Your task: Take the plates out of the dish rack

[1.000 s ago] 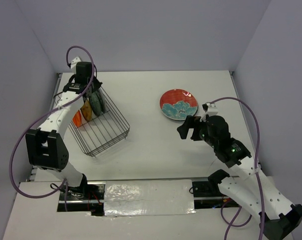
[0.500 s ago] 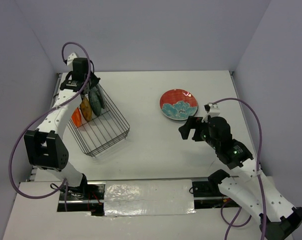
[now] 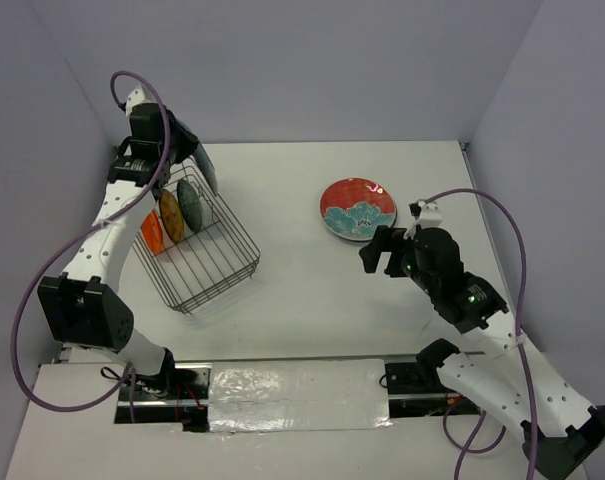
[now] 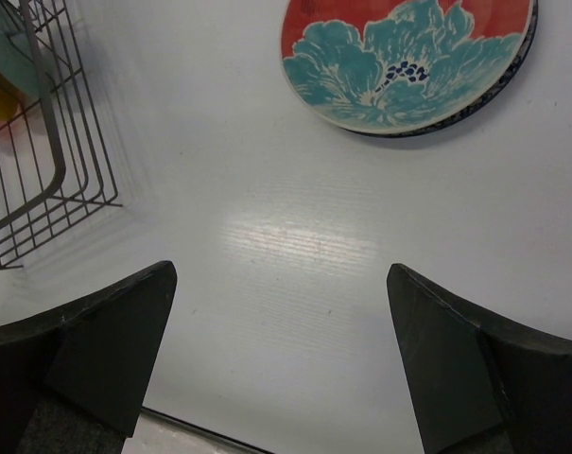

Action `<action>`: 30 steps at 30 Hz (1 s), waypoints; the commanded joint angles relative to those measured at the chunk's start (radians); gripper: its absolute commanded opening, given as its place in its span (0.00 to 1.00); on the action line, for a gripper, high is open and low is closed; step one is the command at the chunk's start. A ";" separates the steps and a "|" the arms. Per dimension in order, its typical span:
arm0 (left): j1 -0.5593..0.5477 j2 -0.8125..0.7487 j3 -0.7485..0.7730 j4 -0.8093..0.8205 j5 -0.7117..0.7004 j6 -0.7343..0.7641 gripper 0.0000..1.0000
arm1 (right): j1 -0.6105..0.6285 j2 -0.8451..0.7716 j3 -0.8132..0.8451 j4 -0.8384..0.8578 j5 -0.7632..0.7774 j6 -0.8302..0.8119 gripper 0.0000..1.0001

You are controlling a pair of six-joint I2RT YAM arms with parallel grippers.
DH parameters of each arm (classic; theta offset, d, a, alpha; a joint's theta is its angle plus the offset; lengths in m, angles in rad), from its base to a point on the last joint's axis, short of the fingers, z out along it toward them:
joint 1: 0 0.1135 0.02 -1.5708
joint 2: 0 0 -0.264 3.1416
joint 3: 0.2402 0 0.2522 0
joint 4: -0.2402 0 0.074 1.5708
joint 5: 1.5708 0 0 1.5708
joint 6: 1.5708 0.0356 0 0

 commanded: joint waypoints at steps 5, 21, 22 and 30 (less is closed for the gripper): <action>-0.078 -0.098 0.166 0.187 0.036 0.048 0.00 | 0.212 0.162 0.183 0.085 0.175 -0.109 1.00; -0.649 -0.195 0.168 -0.077 -0.478 -0.099 0.00 | 0.650 0.546 0.290 0.679 0.536 -0.536 1.00; -0.661 -0.193 0.169 -0.079 -0.489 -0.111 0.00 | 0.650 0.554 0.297 0.687 0.531 -0.531 1.00; -0.724 -0.218 0.138 -0.071 -0.437 -0.203 0.00 | 0.643 0.682 0.329 0.757 0.764 -0.493 0.99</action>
